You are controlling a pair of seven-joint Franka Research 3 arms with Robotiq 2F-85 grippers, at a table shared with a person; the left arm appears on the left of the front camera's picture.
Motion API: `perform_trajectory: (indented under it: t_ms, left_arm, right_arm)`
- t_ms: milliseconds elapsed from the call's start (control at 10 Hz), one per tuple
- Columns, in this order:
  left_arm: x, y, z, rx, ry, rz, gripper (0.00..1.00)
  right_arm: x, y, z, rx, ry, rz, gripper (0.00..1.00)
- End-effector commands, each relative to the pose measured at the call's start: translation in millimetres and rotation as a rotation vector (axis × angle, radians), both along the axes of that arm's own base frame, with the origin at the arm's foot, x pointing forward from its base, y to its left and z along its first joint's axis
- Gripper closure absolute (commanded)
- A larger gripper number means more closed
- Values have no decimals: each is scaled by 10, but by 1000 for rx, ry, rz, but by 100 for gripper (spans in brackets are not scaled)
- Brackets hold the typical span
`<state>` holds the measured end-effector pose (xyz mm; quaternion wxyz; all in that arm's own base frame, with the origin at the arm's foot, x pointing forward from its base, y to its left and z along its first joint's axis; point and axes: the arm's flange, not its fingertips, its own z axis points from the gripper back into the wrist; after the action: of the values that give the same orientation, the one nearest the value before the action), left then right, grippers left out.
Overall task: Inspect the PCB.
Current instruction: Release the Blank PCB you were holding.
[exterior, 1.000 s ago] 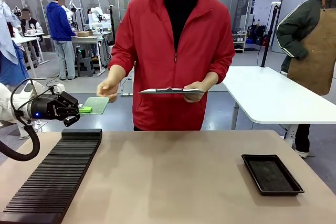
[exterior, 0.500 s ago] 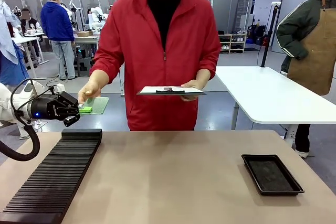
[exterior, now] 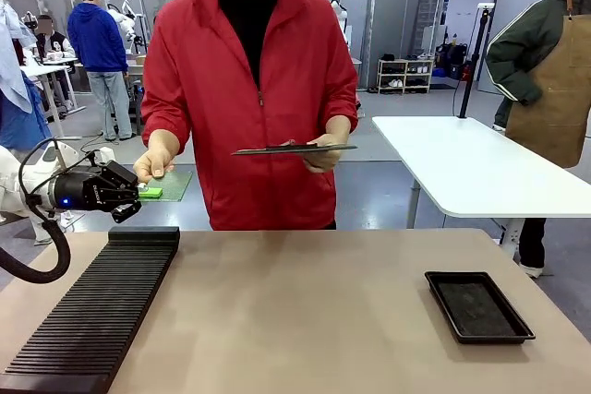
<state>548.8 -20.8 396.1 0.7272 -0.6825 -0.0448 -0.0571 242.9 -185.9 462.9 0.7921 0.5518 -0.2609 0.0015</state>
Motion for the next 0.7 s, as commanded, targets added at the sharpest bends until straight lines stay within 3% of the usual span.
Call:
perform_trajectory:
  t_ms: [0, 400, 500, 600]
  left_arm:
    - [-3, 2, 15, 1, -3, 1, 97]
    - [-3, 2, 15, 1, -3, 1, 97]
    - [-1, 0, -1, 0, 0, 0, 61]
    - [-6, 4, 23, -1, -15, -7, 63]
  right_arm:
    - [10, -7, 17, 5, -24, 5, 0]
    - [10, -7, 17, 5, -24, 5, 0]
    - [10, -7, 17, 5, -24, 5, 0]
    - [10, -7, 17, 5, -24, 5, 0]
